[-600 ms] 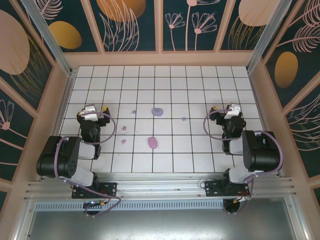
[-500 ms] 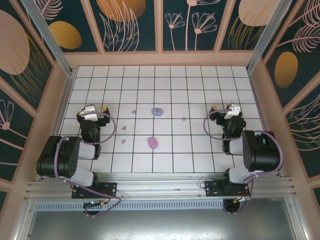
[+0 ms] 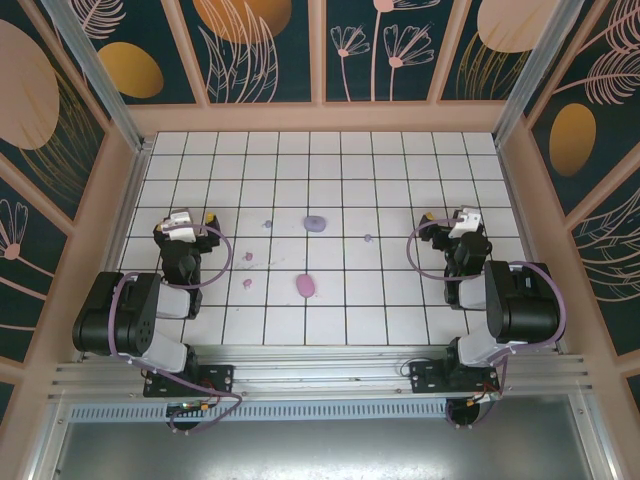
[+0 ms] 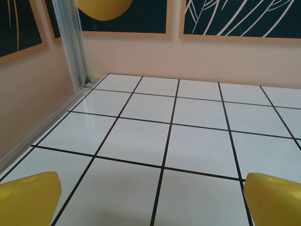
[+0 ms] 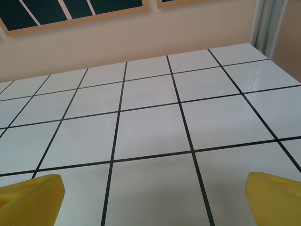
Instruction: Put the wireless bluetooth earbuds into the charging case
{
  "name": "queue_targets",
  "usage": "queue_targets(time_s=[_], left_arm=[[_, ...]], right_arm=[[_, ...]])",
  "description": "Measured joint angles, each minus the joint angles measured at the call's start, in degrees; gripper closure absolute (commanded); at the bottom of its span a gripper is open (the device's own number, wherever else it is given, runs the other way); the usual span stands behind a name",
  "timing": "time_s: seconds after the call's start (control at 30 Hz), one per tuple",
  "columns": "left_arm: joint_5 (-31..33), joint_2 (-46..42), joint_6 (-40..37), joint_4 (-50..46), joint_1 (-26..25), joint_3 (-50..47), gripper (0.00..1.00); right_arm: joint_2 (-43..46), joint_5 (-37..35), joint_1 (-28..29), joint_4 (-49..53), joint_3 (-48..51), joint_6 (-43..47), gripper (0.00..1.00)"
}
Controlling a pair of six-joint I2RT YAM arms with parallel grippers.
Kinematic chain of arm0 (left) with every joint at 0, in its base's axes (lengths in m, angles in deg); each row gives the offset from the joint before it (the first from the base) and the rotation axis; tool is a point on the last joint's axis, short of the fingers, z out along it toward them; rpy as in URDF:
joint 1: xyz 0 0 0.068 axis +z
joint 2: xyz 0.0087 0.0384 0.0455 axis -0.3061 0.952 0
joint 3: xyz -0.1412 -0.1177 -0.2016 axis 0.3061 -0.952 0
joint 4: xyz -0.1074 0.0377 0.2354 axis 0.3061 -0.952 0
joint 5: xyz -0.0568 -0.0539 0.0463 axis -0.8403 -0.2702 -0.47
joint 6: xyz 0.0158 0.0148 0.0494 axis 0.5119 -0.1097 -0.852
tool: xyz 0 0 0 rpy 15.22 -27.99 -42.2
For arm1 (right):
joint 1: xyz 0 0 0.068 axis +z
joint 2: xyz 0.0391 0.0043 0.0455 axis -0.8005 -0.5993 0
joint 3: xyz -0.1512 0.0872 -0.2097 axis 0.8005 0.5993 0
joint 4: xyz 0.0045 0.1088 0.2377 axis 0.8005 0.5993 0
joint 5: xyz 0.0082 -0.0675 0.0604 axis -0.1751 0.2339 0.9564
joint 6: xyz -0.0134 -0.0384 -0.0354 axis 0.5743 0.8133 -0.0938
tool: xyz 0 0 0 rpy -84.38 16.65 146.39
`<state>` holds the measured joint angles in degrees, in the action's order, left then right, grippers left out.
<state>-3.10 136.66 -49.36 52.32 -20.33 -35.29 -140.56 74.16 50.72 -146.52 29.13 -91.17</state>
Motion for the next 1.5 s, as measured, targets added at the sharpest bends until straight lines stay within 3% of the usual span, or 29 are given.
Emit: queue_targets(time_s=[1.1,1.27,1.5], left_arm=[[0.0,0.0,0.0,0.0,0.0,0.0,0.02],[0.4,-1.6,0.2,-1.7,0.0,0.0,0.01],[3.5,-12.8,3.3,-18.5,0.0,6.4,0.02]], right_arm=[[0.1,0.0,0.0,0.4,-0.1,0.0,0.01],[5.1,-0.9,0.7,10.8,-3.7,-0.1,0.02],[17.4,-1.7,2.6,24.2,-8.1,-2.5,0.03]])
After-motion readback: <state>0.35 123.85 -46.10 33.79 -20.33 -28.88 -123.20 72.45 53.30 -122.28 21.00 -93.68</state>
